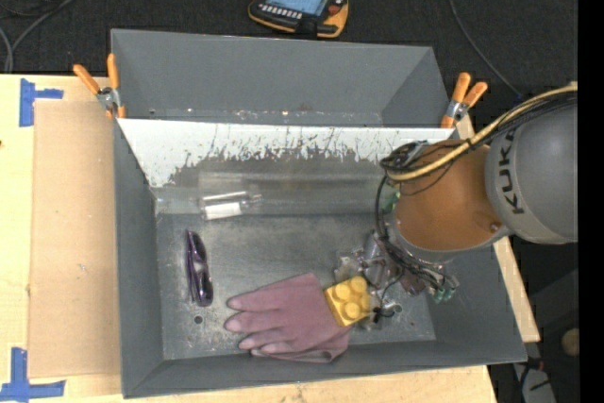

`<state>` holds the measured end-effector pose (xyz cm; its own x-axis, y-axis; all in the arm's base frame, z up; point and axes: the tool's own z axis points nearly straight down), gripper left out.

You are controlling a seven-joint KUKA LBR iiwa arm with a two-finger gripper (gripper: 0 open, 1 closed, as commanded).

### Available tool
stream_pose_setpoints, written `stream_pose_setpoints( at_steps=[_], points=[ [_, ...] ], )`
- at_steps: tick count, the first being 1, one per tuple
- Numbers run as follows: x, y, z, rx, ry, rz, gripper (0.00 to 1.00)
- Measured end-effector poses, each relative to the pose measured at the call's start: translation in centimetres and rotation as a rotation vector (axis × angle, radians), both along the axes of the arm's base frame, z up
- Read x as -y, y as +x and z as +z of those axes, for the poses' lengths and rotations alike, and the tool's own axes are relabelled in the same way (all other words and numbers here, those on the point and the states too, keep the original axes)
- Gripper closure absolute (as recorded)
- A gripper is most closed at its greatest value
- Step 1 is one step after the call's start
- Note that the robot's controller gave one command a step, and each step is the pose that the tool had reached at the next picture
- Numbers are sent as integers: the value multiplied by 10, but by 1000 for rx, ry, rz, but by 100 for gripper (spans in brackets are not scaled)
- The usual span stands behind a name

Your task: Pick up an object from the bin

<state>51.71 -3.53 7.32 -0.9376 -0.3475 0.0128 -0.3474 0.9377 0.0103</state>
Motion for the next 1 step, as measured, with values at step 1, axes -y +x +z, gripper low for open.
stream_pose_setpoints(
  at_steps=[1],
  points=[
    [-9, 6, 15, 18, 2, 14, 100]
  ],
)
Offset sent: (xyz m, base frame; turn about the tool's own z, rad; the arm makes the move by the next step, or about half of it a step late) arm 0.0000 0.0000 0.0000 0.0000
